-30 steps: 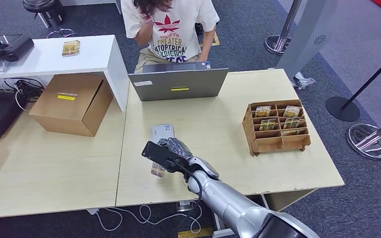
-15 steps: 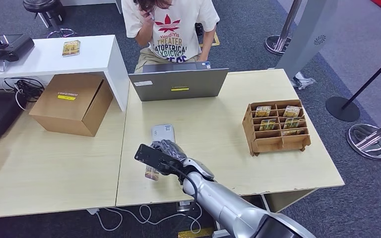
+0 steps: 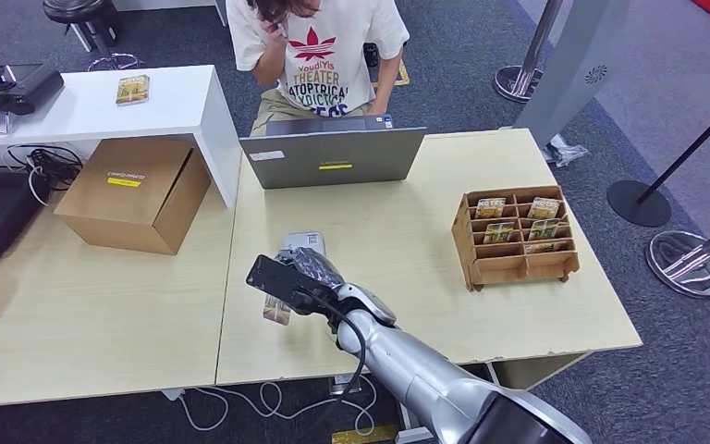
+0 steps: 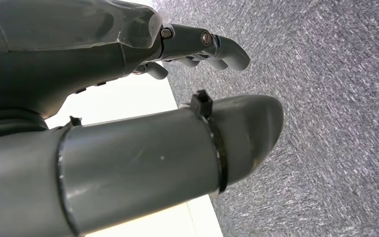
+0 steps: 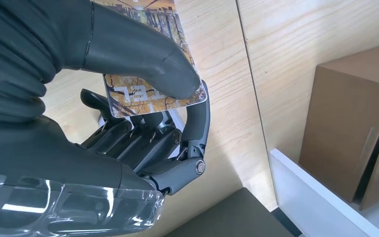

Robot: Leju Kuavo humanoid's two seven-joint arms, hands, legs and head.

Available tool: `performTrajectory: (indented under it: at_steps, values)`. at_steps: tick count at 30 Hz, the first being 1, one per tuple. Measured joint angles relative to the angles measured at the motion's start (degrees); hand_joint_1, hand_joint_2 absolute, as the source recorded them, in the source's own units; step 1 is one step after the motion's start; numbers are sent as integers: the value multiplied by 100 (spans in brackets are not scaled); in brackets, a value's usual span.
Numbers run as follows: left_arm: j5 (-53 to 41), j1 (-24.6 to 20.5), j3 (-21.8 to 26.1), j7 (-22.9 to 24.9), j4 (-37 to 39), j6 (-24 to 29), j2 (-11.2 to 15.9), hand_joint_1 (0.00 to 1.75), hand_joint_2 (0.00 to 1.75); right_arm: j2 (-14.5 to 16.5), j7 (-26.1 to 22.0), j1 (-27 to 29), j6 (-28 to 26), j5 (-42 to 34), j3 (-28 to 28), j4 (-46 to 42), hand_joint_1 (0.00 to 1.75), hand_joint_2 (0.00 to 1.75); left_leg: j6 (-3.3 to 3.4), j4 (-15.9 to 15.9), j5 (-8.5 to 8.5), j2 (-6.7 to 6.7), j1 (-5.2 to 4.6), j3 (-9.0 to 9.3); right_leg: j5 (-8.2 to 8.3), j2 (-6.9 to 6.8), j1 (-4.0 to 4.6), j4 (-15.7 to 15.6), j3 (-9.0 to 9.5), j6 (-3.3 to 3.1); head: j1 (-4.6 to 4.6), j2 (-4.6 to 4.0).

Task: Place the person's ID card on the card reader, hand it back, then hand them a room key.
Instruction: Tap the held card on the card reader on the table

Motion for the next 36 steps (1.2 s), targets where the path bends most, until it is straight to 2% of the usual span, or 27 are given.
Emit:
performTrajectory:
  at_steps: [21, 36]
  values:
    - [-65, 0, 0, -39, 1, -30, 2, 0, 0, -11, -11, -82, -10, -91, 0, 10, 175, 175, 1, 7, -1, 0, -6, -1, 2, 0, -5, -6, 0, 1, -1, 0]
    - [-59, -18, 0, 21, 2, -20, 2, 0, 0, -4, -21, -85, 2, -89, 0, 13, 175, 175, 40, 51, -21, 0, -23, -26, 15, 1, -27, -15, 1, 33, -2, 0]
